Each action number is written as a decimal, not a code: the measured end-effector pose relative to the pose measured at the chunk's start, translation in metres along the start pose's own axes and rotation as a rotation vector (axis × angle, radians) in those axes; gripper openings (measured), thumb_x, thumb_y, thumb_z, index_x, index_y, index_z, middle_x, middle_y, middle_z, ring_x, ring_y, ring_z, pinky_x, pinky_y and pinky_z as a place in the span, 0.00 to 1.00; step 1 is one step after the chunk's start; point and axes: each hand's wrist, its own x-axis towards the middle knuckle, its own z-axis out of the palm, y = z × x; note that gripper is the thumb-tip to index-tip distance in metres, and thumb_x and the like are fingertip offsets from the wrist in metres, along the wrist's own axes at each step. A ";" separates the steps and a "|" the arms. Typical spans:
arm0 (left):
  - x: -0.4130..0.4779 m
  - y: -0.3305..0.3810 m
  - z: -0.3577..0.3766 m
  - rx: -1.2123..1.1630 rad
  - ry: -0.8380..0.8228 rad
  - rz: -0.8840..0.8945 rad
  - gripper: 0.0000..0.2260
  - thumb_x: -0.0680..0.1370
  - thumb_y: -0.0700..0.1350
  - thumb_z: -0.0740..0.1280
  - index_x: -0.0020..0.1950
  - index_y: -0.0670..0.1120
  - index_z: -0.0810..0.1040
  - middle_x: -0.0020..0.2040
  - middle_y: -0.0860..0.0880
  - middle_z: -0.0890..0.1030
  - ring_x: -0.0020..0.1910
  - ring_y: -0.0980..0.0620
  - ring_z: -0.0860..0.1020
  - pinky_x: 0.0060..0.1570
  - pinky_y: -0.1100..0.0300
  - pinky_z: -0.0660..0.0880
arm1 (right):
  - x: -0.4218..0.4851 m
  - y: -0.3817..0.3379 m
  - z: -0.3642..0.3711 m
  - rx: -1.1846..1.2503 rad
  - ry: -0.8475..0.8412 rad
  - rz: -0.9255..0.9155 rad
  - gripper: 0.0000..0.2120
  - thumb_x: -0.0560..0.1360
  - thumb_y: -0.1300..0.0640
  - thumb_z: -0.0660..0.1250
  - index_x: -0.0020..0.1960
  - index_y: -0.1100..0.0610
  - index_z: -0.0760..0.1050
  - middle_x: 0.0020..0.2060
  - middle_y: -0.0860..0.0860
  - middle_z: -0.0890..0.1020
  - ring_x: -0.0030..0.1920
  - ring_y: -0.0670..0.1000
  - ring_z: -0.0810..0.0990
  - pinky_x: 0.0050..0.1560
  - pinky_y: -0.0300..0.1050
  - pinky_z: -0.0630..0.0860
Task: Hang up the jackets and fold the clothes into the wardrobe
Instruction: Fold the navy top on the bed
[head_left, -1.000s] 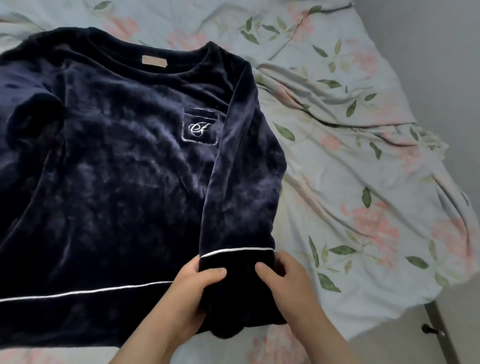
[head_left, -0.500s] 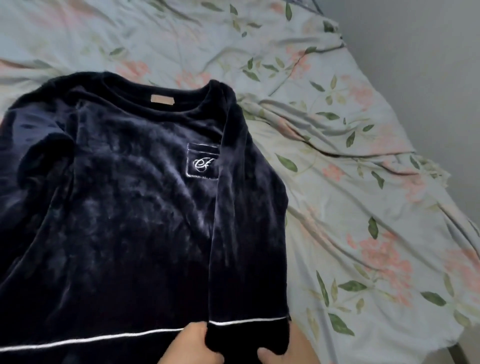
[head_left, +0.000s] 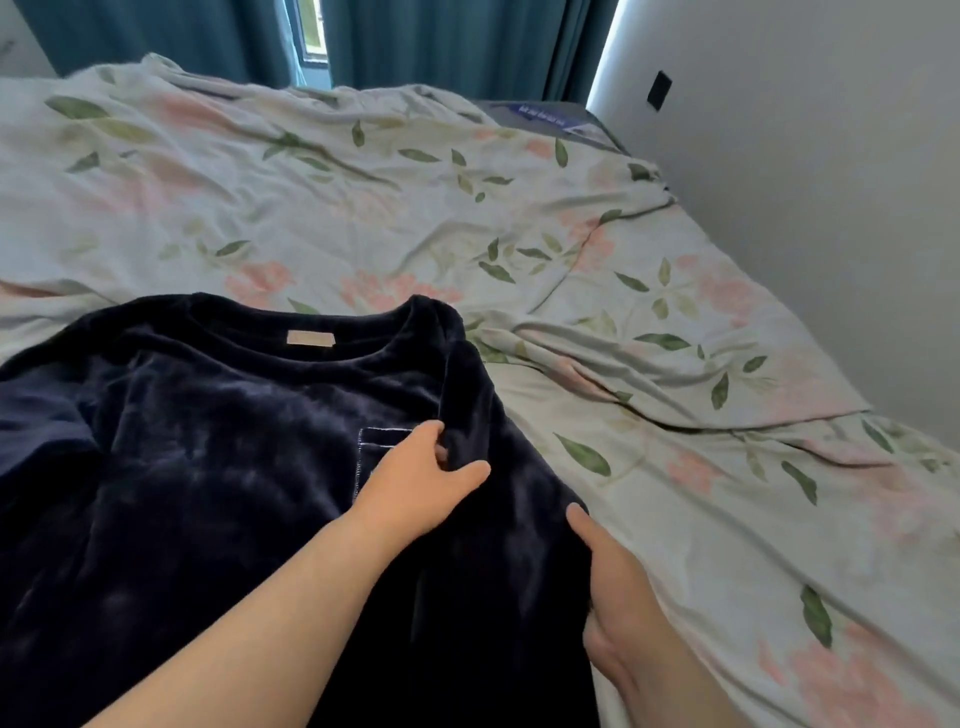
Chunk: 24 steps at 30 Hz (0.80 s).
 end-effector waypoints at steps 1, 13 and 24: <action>0.018 0.008 -0.001 0.012 0.001 0.004 0.31 0.63 0.68 0.69 0.63 0.58 0.71 0.46 0.63 0.78 0.44 0.65 0.77 0.40 0.68 0.70 | 0.002 -0.004 0.002 0.093 -0.083 0.010 0.18 0.80 0.48 0.61 0.62 0.57 0.81 0.60 0.59 0.82 0.60 0.60 0.81 0.60 0.56 0.77; 0.105 0.001 -0.039 -0.788 -0.087 -0.371 0.12 0.75 0.44 0.69 0.57 0.43 0.82 0.46 0.43 0.86 0.42 0.44 0.85 0.40 0.50 0.81 | 0.032 0.016 0.046 0.118 -0.330 0.197 0.20 0.78 0.47 0.63 0.60 0.60 0.82 0.60 0.60 0.81 0.60 0.59 0.82 0.59 0.54 0.77; 0.118 -0.050 -0.046 -0.864 0.085 -0.235 0.07 0.78 0.40 0.69 0.55 0.42 0.81 0.49 0.40 0.85 0.46 0.42 0.85 0.45 0.46 0.82 | 0.079 0.023 0.069 0.292 -0.109 0.050 0.16 0.79 0.54 0.66 0.65 0.58 0.76 0.56 0.60 0.83 0.55 0.62 0.83 0.49 0.57 0.82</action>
